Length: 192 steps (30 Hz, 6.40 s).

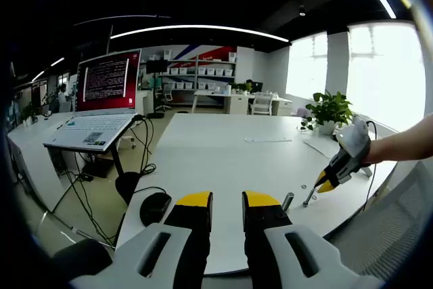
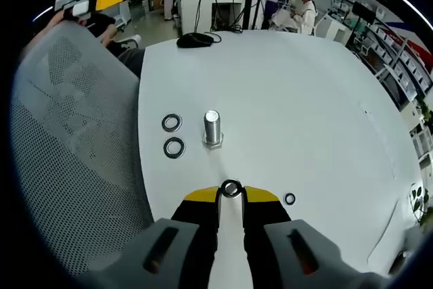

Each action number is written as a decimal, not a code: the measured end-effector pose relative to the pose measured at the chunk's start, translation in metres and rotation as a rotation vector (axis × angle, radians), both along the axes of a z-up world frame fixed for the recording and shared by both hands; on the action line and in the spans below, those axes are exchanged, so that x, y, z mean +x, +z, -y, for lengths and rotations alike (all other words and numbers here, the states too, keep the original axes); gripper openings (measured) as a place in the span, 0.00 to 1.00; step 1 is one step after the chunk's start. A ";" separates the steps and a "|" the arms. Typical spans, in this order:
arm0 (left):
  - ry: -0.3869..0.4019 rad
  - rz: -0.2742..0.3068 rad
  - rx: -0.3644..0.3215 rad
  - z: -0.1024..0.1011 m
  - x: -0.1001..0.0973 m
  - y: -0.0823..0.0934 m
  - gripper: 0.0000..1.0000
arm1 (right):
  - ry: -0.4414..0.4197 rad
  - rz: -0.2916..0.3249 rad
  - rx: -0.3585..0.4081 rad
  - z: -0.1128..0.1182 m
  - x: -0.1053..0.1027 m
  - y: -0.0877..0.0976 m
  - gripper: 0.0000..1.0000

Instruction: Place the washer onto the threaded stud by aligning its center hole with the stud, sliding it down to the base, and recovering from edge contact or off-axis alignment until the washer reaches the visible bottom stop.

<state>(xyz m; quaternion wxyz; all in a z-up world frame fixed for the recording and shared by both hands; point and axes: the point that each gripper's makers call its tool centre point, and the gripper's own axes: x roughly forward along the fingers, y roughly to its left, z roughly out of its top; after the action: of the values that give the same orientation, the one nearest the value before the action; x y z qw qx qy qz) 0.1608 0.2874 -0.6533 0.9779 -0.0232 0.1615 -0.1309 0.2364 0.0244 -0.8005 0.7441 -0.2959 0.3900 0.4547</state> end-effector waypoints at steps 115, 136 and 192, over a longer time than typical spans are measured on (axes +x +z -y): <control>0.009 -0.006 -0.020 -0.008 0.004 -0.008 0.15 | -0.210 -0.096 -0.042 0.056 0.013 -0.065 0.14; 0.000 -0.011 -0.016 -0.006 0.004 -0.008 0.15 | -0.176 -0.120 -0.047 0.046 -0.011 -0.037 0.14; 0.016 0.004 -0.034 -0.009 0.004 -0.006 0.16 | -0.059 -0.041 -0.015 -0.002 0.001 -0.001 0.14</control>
<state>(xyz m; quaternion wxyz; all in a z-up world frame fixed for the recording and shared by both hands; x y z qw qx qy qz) 0.1648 0.2966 -0.6589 0.9786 -0.0411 0.1572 -0.1259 0.2374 0.0264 -0.8019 0.7469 -0.2806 0.4170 0.4354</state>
